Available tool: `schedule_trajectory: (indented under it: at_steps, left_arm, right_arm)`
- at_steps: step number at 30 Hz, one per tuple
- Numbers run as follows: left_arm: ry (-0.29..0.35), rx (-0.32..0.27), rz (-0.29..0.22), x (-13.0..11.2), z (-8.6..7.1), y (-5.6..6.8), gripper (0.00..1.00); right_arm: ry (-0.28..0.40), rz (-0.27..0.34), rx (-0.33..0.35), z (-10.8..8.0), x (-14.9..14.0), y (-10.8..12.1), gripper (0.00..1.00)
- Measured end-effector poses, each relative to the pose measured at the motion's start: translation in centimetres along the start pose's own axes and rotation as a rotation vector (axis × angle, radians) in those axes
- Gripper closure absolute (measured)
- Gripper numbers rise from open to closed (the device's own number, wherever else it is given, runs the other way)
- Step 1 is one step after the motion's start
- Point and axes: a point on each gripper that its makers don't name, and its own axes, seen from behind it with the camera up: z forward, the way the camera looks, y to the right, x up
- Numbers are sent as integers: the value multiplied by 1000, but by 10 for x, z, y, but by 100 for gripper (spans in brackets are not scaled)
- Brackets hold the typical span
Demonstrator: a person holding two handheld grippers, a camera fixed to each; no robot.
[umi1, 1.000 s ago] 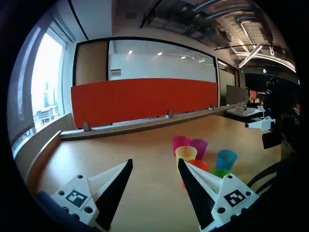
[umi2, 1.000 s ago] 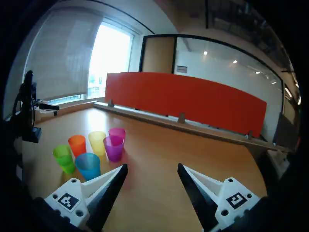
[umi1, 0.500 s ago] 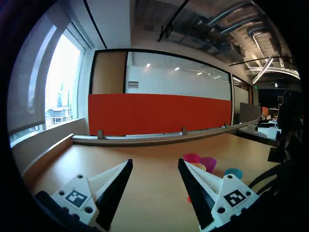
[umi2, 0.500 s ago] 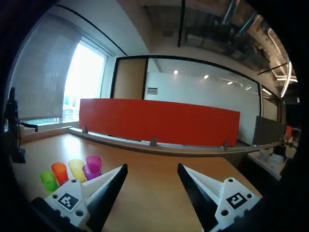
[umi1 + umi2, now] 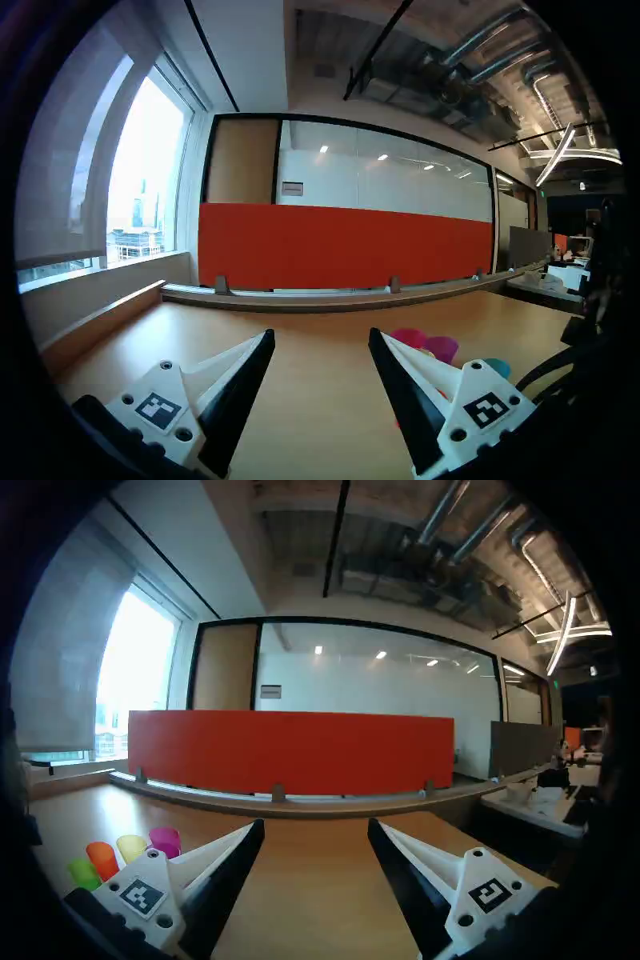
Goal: Pour water
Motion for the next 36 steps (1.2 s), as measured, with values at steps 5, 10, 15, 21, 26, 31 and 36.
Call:
schedule_trajectory:
  at_steps: [5,10,15,21,26,31,36]
  left_arm:
    - [13,10,19,3,1,3,13]
    - [18,15,22,0,2,5,13]
    - [31,56,30,-1,3,0,13]
    - [59,99,7,-4,4,-5,13]
    - [73,153,1,-7,0,-17,13]
    - [76,187,31,-12,-2,-21,13]
    - [81,202,53,-21,-1,-19,13]
  right_arm:
    - [-9,4,-19,-2,-7,6,0]
    - [-12,-6,-15,-2,-10,4,0]
    - [-24,-27,-16,-1,-15,-1,0]
    - [-37,-54,14,2,-19,-16,0]
    - [-23,-60,13,3,-12,-21,0]
    - [-16,-50,5,2,-9,-22,0]
    - [-38,-31,5,1,-16,-22,0]
